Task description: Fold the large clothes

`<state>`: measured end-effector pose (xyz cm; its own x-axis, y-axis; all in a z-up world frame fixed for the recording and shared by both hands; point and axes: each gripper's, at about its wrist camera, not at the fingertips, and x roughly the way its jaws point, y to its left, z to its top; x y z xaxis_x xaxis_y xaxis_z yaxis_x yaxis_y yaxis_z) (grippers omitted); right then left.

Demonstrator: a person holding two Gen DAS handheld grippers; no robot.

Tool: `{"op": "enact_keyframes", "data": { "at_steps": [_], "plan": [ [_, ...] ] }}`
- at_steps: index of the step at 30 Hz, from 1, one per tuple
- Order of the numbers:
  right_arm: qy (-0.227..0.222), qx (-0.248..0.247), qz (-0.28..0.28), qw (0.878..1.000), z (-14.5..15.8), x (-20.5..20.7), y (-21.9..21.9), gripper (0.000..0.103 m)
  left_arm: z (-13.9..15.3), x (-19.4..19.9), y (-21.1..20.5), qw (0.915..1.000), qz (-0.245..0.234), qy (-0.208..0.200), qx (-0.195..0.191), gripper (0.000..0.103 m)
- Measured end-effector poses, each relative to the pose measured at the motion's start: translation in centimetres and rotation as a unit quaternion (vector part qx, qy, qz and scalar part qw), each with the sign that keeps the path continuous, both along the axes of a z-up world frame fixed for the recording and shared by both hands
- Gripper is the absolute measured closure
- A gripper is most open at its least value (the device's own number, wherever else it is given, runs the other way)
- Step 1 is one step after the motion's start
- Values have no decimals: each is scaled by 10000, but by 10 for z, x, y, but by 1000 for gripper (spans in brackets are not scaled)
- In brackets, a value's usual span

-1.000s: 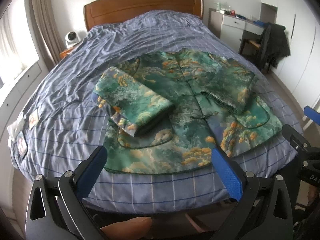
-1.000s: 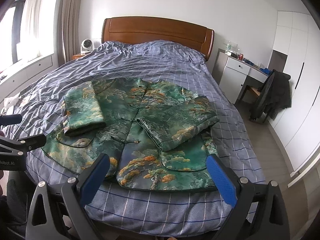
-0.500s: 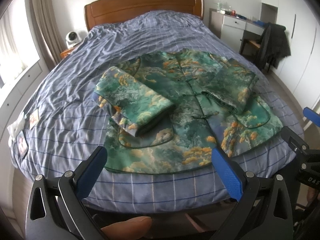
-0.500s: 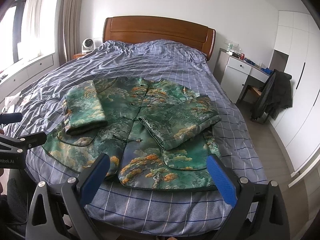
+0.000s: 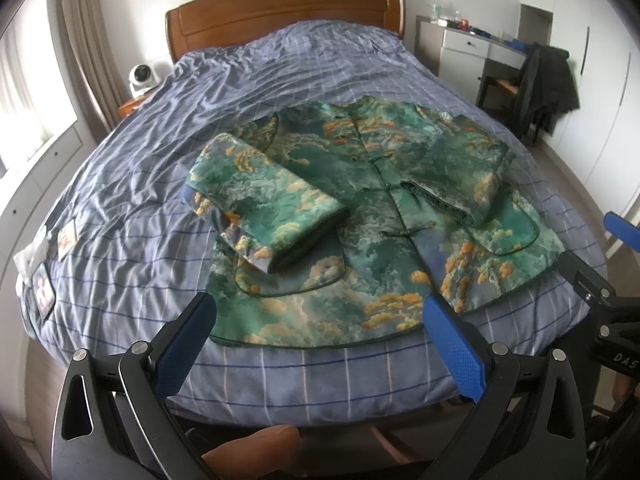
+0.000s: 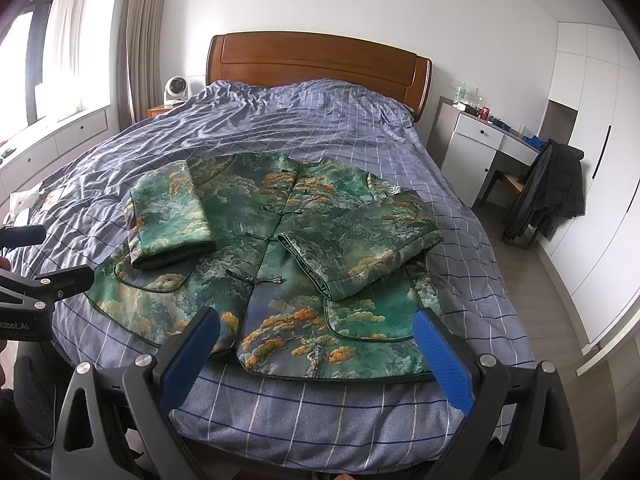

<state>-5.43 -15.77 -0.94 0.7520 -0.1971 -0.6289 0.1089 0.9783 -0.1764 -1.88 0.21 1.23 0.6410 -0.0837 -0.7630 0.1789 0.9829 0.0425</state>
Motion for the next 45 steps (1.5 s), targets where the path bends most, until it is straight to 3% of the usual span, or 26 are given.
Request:
{"op": "enact_keyframes", "data": {
  "at_steps": [45],
  "plan": [
    [24, -18, 4, 10000, -2, 0, 3, 4, -4, 1, -2, 10000, -22, 49, -3, 0]
  ]
}}
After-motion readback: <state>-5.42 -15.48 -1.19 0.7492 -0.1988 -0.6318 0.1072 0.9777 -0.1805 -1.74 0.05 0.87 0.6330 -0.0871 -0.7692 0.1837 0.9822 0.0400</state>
